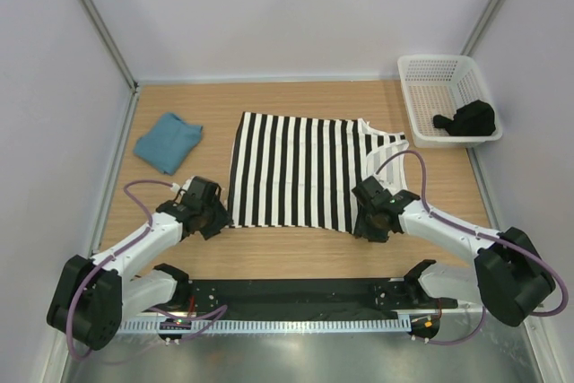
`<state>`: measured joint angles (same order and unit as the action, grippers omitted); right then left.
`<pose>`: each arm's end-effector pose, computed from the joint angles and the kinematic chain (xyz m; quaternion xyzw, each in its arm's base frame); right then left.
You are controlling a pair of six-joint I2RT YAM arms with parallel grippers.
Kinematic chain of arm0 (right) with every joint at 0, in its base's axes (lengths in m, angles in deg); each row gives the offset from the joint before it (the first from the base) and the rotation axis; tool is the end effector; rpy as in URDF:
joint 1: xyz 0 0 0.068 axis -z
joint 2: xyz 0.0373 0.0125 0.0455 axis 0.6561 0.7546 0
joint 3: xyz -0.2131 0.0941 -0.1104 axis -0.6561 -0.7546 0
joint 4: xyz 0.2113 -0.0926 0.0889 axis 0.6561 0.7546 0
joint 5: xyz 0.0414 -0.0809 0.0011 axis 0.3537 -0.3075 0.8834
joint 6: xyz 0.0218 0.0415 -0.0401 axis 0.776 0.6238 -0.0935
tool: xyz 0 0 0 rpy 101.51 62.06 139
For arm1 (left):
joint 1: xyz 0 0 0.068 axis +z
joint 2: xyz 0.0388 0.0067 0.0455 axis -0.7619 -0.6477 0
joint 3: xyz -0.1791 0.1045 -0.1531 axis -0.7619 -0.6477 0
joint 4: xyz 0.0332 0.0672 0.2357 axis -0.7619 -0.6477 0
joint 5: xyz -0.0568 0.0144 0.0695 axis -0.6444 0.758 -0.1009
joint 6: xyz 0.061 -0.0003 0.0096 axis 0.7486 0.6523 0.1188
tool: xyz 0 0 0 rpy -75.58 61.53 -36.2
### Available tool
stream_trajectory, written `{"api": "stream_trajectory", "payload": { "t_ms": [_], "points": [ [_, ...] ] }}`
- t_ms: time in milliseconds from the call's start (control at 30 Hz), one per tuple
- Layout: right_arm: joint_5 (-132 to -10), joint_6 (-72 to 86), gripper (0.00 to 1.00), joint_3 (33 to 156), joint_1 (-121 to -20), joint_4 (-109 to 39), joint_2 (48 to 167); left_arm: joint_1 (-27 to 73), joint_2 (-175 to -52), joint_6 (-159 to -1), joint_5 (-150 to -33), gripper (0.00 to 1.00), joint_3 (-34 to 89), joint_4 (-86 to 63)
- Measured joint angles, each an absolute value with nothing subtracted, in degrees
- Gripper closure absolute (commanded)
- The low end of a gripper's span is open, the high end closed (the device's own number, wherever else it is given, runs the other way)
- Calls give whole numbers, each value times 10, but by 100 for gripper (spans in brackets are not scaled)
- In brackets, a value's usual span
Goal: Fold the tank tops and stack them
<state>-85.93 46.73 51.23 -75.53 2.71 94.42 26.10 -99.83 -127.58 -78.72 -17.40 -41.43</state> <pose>0.1533 0.0981 0.1426 0.1140 0.9814 0.0426 0.1482 0.1671 -0.0688 0.1438 -0.3081 0.9212 -0.1272 0.2004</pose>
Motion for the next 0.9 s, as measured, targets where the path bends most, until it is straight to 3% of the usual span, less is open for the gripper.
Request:
{"api": "stream_trajectory", "payload": {
  "t_ms": [100, 200, 233, 300, 400, 833, 900],
  "points": [
    [-863, 467, 57, 513, -759, 23, 949, 261, -1000, -1276, -787, 52, -174, -411],
    [-869, 465, 67, 520, -763, 25, 961, 261, -1001, -1276, -787, 52, -174, -409],
    [-871, 465, 75, 522, -764, 24, 966, 261, -1001, -1276, -787, 52, -174, -408],
    [-876, 464, 79, 525, -766, 23, 972, 261, -1002, -1276, -787, 53, -174, -407],
    [-884, 464, 99, 526, -767, 21, 974, 261, -1002, -1276, -787, 55, -174, -406],
    [-888, 465, 99, 525, -771, 0, 972, 252, -1015, -1277, -787, 62, -174, -392],
    [-888, 465, 99, 525, -771, -3, 972, 251, -1022, -1278, -787, 67, -173, -383]
  ]
}}
